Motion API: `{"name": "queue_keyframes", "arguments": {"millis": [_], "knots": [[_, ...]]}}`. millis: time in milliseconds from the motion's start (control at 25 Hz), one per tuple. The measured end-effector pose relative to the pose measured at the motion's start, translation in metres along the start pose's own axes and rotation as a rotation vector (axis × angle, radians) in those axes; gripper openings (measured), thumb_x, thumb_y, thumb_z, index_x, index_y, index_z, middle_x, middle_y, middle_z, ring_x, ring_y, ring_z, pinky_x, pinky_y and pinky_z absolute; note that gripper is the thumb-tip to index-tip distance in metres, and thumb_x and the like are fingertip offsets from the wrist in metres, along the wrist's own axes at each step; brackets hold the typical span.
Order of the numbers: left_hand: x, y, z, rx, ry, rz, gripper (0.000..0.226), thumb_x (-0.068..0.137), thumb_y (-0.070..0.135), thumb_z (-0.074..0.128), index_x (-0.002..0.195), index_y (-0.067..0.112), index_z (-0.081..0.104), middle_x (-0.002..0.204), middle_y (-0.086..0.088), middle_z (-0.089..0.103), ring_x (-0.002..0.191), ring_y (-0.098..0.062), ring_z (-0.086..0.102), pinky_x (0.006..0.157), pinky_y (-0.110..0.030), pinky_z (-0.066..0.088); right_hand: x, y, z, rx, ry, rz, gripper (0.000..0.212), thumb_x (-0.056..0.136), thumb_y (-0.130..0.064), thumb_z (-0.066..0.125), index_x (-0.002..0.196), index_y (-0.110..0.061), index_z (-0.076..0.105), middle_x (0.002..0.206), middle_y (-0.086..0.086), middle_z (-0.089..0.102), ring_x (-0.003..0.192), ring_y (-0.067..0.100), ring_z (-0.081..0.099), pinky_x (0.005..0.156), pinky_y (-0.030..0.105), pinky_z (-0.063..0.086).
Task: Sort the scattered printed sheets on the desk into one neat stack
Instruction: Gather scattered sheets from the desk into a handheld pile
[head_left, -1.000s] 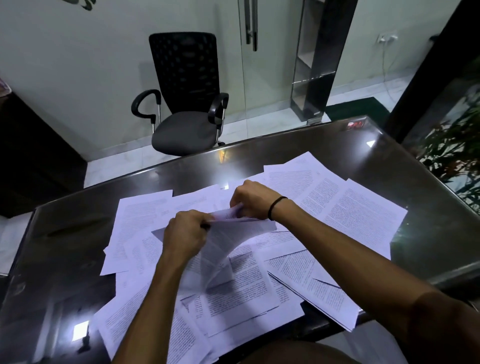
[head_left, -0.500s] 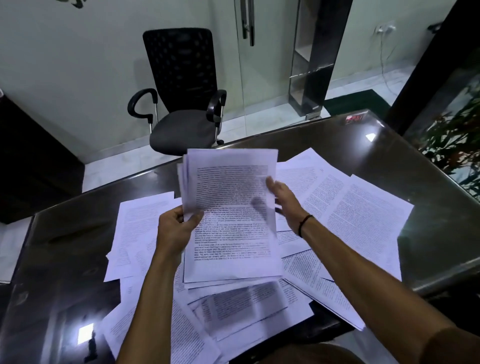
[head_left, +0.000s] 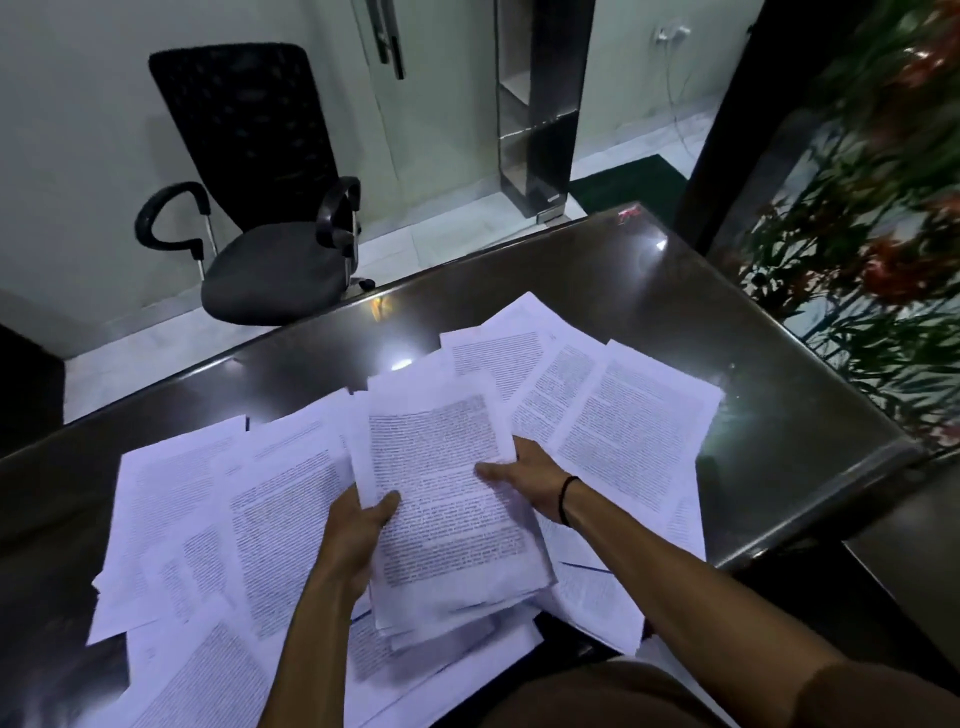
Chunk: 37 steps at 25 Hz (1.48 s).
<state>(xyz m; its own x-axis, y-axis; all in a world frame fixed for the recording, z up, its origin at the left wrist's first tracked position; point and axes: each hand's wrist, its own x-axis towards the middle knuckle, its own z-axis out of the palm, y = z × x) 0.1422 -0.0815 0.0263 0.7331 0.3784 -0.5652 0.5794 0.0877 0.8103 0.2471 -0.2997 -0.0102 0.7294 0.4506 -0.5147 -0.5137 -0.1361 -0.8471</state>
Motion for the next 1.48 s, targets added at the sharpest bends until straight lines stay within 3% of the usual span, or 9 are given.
{"name": "queue_keyframes", "arguments": {"millis": [120, 320, 520, 680, 800, 960, 1200, 1360, 1480], "knots": [[0.013, 0.005, 0.034, 0.077, 0.035, -0.044, 0.034, 0.096, 0.017, 0.068, 0.129, 0.015, 0.063, 0.12, -0.009, 0.07, 0.106, -0.031, 0.066, 0.096, -0.049, 0.053, -0.004, 0.013, -0.055, -0.164, 0.4, 0.099, 0.028, 0.079, -0.027, 0.081, 0.103, -0.018, 0.069, 0.1, 0.0, 0.069, 0.09, 0.018, 0.066, 0.075, 0.028, 0.053], [0.031, 0.031, 0.081, 0.124, 0.007, -0.011, 0.039, 0.098, 0.019, 0.065, 0.136, 0.012, 0.058, 0.121, -0.008, 0.065, 0.097, -0.024, 0.062, 0.091, -0.042, 0.05, -0.018, 0.039, -0.134, -0.608, 0.952, 0.401, 0.065, 0.065, -0.044, 0.081, 0.119, -0.033, 0.046, 0.139, 0.003, 0.032, 0.124, 0.03, 0.035, 0.096, 0.049, 0.039], [0.042, 0.048, 0.119, 0.163, -0.018, -0.011, 0.037, 0.099, 0.02, 0.064, 0.135, 0.014, 0.056, 0.12, -0.004, 0.062, 0.1, -0.025, 0.059, 0.096, -0.048, 0.048, -0.025, 0.049, -0.155, -0.531, 0.96, 0.395, 0.102, 0.058, -0.038, 0.091, 0.137, -0.038, 0.026, 0.145, 0.004, 0.015, 0.124, 0.037, 0.032, 0.092, 0.054, 0.047], [0.046, 0.054, 0.131, 0.165, -0.025, 0.003, 0.035, 0.1, 0.019, 0.063, 0.133, 0.015, 0.056, 0.118, -0.004, 0.062, 0.094, -0.023, 0.061, 0.09, -0.046, 0.048, -0.025, 0.045, -0.162, -0.483, 1.009, 0.275, 0.12, 0.061, -0.02, 0.091, 0.15, -0.033, 0.01, 0.134, 0.013, 0.041, 0.11, 0.035, 0.054, 0.086, 0.047, 0.055], [0.045, 0.056, 0.122, 0.166, -0.018, 0.002, 0.029, 0.1, 0.021, 0.063, 0.128, 0.018, 0.057, 0.117, -0.005, 0.064, 0.091, -0.019, 0.063, 0.088, -0.046, 0.049, -0.033, 0.035, -0.17, -0.419, 1.049, 0.295, 0.084, 0.083, -0.015, 0.076, 0.148, -0.02, 0.023, 0.108, 0.016, 0.064, 0.091, 0.03, 0.062, 0.07, 0.034, 0.049], [0.043, 0.055, 0.106, 0.135, -0.01, 0.009, 0.029, 0.099, 0.02, 0.064, 0.127, 0.018, 0.058, 0.115, -0.006, 0.066, 0.092, -0.022, 0.064, 0.085, -0.045, 0.05, -0.038, 0.034, -0.18, -0.444, 1.029, 0.276, 0.015, 0.093, -0.019, 0.063, 0.102, -0.007, 0.059, 0.103, 0.021, 0.067, 0.083, 0.034, 0.061, 0.067, 0.032, 0.048], [0.035, 0.044, 0.093, 0.132, -0.022, 0.037, 0.028, 0.099, 0.024, 0.064, 0.126, 0.019, 0.058, 0.117, -0.006, 0.066, 0.09, -0.02, 0.064, 0.085, -0.045, 0.049, -0.03, 0.049, -0.194, -0.703, 0.824, 0.291, 0.037, 0.104, -0.027, 0.04, 0.121, -0.004, 0.063, 0.136, 0.019, 0.055, 0.124, 0.037, 0.05, 0.102, 0.042, 0.042], [0.031, 0.039, 0.081, 0.116, -0.018, 0.052, 0.028, 0.099, 0.025, 0.064, 0.127, 0.02, 0.058, 0.117, -0.005, 0.067, 0.092, -0.021, 0.064, 0.087, -0.047, 0.051, -0.038, 0.042, -0.181, -0.907, 0.93, 0.104, 0.041, 0.105, -0.021, 0.036, 0.146, -0.015, 0.042, 0.16, 0.005, 0.027, 0.146, 0.031, 0.021, 0.115, 0.047, 0.027], [0.031, 0.036, 0.069, 0.107, 0.02, 0.071, 0.026, 0.1, 0.025, 0.063, 0.125, 0.021, 0.057, 0.115, -0.003, 0.064, 0.09, -0.021, 0.062, 0.092, -0.049, 0.05, -0.047, 0.012, -0.163, -0.714, 0.887, -0.139, 0.039, 0.106, -0.019, 0.032, 0.142, -0.014, 0.047, 0.142, 0.01, 0.054, 0.129, 0.033, 0.049, 0.106, 0.042, 0.042]]}}
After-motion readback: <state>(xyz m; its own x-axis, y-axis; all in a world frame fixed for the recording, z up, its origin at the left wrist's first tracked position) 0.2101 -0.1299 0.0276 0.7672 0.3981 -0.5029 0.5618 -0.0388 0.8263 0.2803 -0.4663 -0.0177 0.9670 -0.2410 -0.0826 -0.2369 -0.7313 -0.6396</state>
